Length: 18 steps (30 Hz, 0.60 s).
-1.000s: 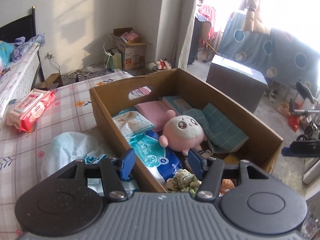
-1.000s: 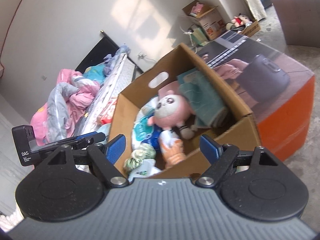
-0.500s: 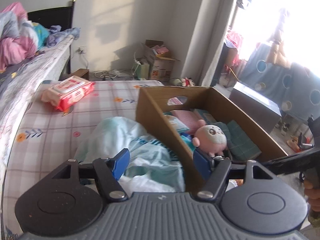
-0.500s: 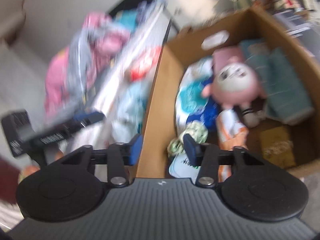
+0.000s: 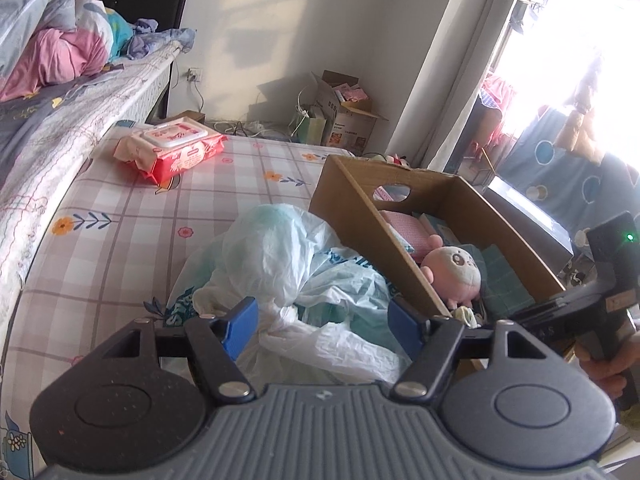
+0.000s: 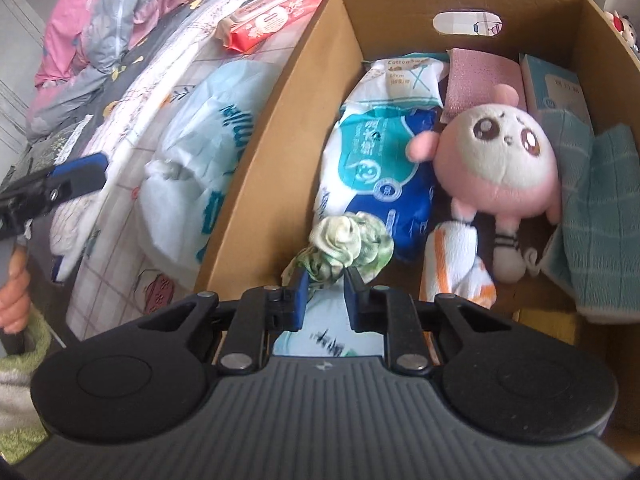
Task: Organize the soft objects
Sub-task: 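Carry the gold packet with the right gripper into the box and release it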
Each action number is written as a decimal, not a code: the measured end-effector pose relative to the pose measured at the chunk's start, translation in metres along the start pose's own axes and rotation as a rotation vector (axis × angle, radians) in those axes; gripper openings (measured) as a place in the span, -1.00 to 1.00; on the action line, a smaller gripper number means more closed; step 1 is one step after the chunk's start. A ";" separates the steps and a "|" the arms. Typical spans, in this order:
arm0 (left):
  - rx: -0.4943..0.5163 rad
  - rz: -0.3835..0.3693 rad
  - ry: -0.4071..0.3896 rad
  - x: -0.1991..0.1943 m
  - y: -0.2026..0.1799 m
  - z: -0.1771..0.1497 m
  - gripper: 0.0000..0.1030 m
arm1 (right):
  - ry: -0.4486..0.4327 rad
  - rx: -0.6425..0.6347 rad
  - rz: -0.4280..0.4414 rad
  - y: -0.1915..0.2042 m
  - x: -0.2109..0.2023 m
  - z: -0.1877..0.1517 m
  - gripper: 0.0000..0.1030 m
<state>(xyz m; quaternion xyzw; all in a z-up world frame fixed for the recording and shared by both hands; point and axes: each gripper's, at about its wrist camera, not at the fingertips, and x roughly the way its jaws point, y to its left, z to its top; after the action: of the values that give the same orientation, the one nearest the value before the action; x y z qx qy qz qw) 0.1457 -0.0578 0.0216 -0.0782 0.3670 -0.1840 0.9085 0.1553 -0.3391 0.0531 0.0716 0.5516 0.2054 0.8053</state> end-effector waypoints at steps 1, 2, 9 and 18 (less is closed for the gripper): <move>-0.002 0.000 0.005 0.001 0.000 -0.002 0.43 | 0.005 0.008 -0.007 -0.002 0.003 0.003 -0.64; -0.005 -0.001 0.011 0.002 0.001 -0.003 0.45 | 0.010 0.018 -0.019 -0.005 0.006 0.005 -0.64; -0.013 -0.014 0.041 0.005 0.001 -0.013 0.55 | 0.016 0.131 -0.056 -0.028 0.002 0.001 -0.55; 0.018 -0.025 0.054 -0.004 -0.012 -0.030 0.66 | -0.180 0.267 0.022 -0.036 -0.051 -0.041 -0.24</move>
<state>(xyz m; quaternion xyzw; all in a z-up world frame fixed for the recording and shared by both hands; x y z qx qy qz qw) 0.1191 -0.0674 0.0060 -0.0698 0.3888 -0.2008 0.8965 0.1106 -0.3971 0.0691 0.2020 0.4988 0.1318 0.8325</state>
